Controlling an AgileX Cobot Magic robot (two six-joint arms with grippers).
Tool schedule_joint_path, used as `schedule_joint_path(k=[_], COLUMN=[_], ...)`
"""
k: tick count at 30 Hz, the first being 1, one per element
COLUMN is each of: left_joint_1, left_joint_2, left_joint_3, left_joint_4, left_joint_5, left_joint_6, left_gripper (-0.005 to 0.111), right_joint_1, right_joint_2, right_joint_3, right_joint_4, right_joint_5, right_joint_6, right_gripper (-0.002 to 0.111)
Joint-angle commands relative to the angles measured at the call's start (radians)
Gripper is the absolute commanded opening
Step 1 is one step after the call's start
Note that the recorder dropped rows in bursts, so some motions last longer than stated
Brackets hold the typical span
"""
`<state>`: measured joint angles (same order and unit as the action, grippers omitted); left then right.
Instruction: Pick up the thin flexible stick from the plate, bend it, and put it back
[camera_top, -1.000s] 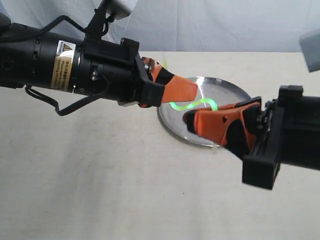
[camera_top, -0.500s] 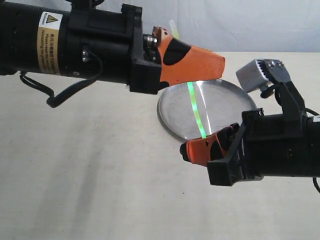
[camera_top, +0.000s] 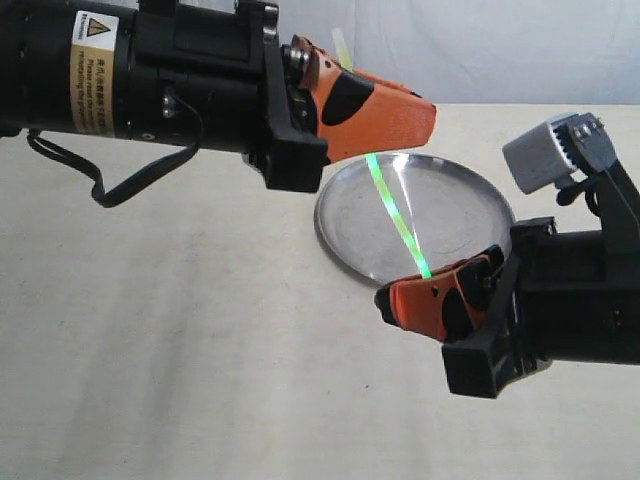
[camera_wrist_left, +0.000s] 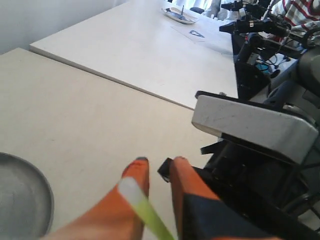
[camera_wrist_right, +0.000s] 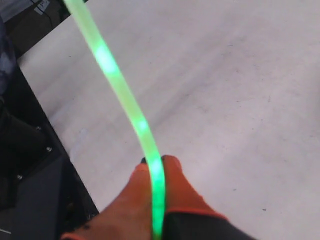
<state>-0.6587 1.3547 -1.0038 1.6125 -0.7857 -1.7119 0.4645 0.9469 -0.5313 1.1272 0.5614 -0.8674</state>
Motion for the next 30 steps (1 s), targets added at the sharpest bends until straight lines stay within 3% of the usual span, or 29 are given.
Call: schedule_joint_path(k=[1, 3, 16, 20, 23, 25, 30], left_joint_1=[-0.001, -0.001, -0.001, -0.001, -0.001, -0.001, -0.001], left_joint_2=[-0.011, -0.011, -0.095, -0.147, -0.204, -0.234, -0.317], left_joint_3=[-0.008, -0.008, -0.008, -0.008, -0.008, -0.003, -0.003], left_joint_4=[-0.005, -0.012, 0.022, 0.037, 0.132, 0.132, 0.132], left_joint_5=[0.017, 0.019, 0.1, 0.094, 0.03, -0.061, -0.085], left_joint_6=[0.015, 0.015, 0.021, -0.033, -0.242, -0.243, -0.248], left_gripper=[0.051, 0.061, 0.06, 0.045, 0.02, 0.0, 0.0], right_joint_1=[-0.003, -0.003, -0.012, -0.088, -0.189, -0.208, -0.209], right_joint_2=[-0.008, -0.008, 0.097, 0.258, 0.524, 0.678, 0.945], right_joint_3=[0.006, 0.006, 0.006, -0.035, -0.191, -0.315, -0.553], right_joint_4=[-0.026, -0.051, -0.588, -0.691, -0.719, -0.728, -0.904], right_joint_5=[-0.004, -0.024, -0.193, -0.254, -0.242, -0.244, -0.14], right_joint_6=[-0.011, 0.012, 0.487, 0.565, 0.568, 0.568, 0.647], right_gripper=[-0.001, -0.001, -0.001, -0.001, -0.001, -0.001, -0.001])
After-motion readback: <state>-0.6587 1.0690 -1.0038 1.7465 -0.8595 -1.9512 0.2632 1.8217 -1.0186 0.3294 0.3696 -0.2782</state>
